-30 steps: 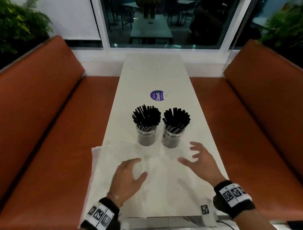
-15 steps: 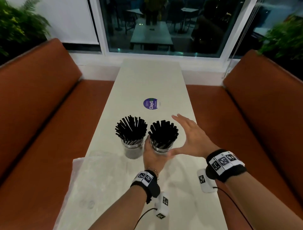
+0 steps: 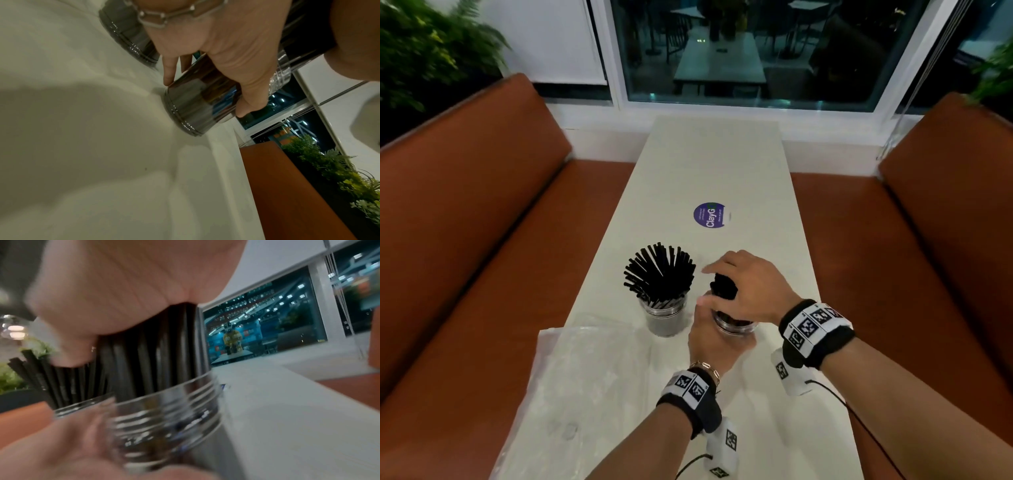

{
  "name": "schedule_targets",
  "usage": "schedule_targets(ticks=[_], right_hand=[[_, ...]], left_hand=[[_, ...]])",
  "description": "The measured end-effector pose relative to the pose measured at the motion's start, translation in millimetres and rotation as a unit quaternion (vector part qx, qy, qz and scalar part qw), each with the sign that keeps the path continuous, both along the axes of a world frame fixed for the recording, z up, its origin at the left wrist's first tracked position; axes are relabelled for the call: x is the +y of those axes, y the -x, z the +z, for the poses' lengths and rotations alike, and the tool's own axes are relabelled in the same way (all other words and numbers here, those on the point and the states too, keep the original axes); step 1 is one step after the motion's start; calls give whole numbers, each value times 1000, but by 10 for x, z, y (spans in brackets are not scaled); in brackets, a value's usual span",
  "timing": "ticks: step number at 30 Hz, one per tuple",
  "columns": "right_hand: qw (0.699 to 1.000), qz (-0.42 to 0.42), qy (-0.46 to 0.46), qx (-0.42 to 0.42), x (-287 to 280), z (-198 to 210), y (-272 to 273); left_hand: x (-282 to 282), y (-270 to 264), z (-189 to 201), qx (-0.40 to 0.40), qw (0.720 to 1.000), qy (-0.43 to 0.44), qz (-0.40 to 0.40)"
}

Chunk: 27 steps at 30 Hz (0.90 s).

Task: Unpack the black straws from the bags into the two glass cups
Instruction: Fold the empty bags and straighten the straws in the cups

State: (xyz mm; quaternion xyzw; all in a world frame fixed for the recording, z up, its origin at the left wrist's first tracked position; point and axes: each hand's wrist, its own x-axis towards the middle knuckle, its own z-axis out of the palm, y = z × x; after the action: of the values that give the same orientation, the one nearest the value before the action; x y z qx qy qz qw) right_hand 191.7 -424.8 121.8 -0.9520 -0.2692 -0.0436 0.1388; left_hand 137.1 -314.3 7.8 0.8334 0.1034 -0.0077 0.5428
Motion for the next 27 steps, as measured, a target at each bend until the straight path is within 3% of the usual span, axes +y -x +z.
schedule_targets(ticks=[4,7,27], right_hand=[[984,-162,-28,-65,219,-88,28],[974,-217,-35,-52,320,-85,31],[968,-252,-4,21,420,4,82]], left_hand=[[-46,23,58,3,1000,5,19],[-75,45,99,-5,1000,-10,23],[-63,97,259,43,999,-10,0]])
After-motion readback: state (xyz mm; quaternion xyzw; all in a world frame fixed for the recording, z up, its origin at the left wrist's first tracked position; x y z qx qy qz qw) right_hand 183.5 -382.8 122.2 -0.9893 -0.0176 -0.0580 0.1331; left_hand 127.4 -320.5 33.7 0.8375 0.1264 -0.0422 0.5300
